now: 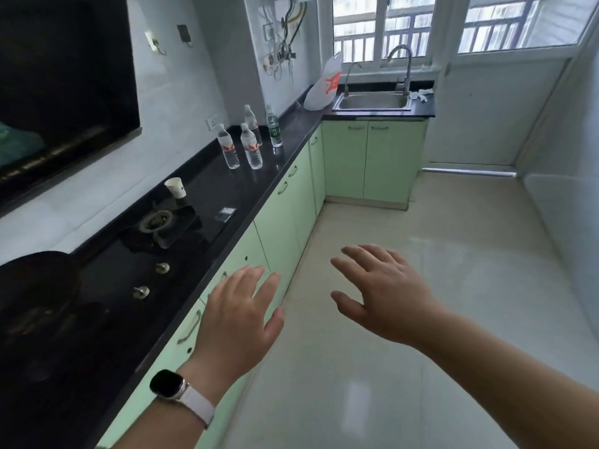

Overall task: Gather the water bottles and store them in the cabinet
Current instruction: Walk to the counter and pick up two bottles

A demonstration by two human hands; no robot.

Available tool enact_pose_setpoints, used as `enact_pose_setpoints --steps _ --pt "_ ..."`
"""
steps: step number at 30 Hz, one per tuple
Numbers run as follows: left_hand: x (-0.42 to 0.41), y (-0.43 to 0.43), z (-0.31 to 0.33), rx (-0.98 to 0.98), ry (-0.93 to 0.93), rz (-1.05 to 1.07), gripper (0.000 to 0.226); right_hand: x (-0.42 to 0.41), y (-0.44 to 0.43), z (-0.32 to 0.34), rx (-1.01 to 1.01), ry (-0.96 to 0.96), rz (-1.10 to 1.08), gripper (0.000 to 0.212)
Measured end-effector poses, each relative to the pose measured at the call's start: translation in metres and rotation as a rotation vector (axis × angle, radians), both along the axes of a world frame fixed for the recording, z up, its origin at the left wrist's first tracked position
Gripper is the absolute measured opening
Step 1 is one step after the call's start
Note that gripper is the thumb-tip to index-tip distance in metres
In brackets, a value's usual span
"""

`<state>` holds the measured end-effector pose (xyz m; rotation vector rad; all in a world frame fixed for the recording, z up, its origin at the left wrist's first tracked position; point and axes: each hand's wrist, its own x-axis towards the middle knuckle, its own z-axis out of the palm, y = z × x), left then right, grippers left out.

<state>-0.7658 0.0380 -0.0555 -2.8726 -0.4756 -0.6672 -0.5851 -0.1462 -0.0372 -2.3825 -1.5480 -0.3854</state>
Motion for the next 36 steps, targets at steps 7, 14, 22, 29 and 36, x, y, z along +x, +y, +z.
enact_pose_setpoints --steps 7,14,22,29,36 --pt "0.066 0.021 -0.003 -0.004 0.003 -0.071 0.049 0.054 0.005 -0.001 -0.023 0.004 -0.058 0.056" --pt "0.145 0.086 -0.002 0.015 -0.018 -0.1 0.05 0.123 0.056 0.001 -0.024 -0.058 -0.095 0.055" --pt "0.249 0.203 -0.005 -0.023 -0.004 -0.127 0.051 0.216 0.171 0.002 -0.055 -0.06 -0.115 0.055" --pt "0.316 0.31 0.008 -0.01 0.001 -0.109 0.052 0.285 0.267 0.003 -0.056 -0.052 -0.134 0.056" --pt "0.381 0.353 -0.001 -0.037 0.014 -0.085 0.051 0.361 0.319 -0.004 -0.047 -0.045 -0.111 0.055"
